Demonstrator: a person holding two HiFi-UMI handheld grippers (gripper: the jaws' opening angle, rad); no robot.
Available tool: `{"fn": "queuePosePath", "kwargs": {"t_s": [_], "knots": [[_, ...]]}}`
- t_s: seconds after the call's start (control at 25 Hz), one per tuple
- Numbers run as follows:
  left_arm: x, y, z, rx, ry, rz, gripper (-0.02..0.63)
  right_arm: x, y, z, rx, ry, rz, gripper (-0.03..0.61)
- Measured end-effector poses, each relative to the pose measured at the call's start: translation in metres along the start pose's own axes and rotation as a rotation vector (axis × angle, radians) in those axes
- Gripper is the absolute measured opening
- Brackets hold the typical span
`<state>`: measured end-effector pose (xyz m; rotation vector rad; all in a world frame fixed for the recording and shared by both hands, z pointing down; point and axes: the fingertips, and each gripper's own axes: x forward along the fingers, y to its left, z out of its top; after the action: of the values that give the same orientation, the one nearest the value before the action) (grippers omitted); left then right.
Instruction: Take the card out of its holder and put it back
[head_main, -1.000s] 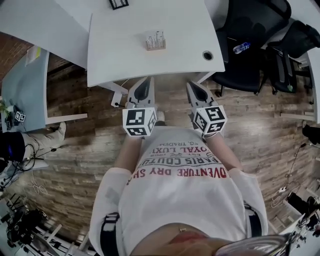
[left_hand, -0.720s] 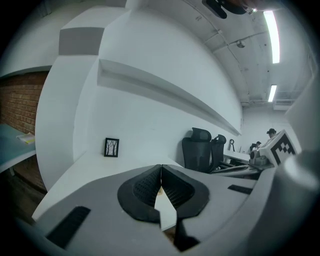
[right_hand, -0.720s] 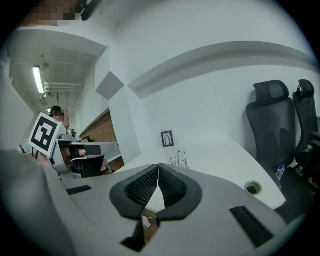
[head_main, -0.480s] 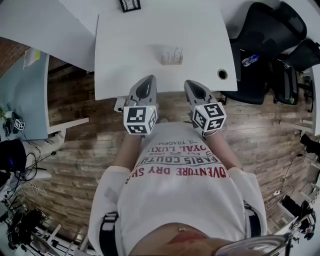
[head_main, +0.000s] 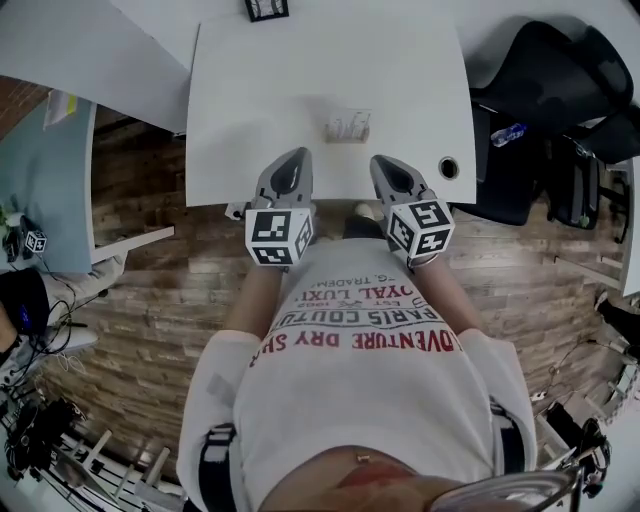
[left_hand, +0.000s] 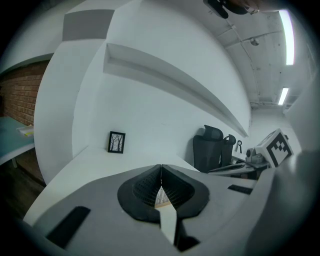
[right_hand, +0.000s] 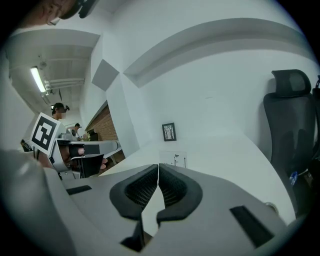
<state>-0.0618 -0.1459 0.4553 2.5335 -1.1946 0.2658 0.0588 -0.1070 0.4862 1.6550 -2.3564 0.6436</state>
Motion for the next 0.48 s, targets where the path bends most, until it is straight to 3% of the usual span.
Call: {"fn": "queuePosePath", "kwargs": {"t_s": [0.24,0.48], "knots": [[0.034,0.000,0.012,-0.009,0.004,0.057,0.025,0.025,-0.027,0.015,-0.041,0.028,0.093,0.026],[0.058,0.002,0.008,-0.036,0.036,0.120,0.025,0.044,-0.040,0.018,-0.111,0.080,0.248,0.028]]}}
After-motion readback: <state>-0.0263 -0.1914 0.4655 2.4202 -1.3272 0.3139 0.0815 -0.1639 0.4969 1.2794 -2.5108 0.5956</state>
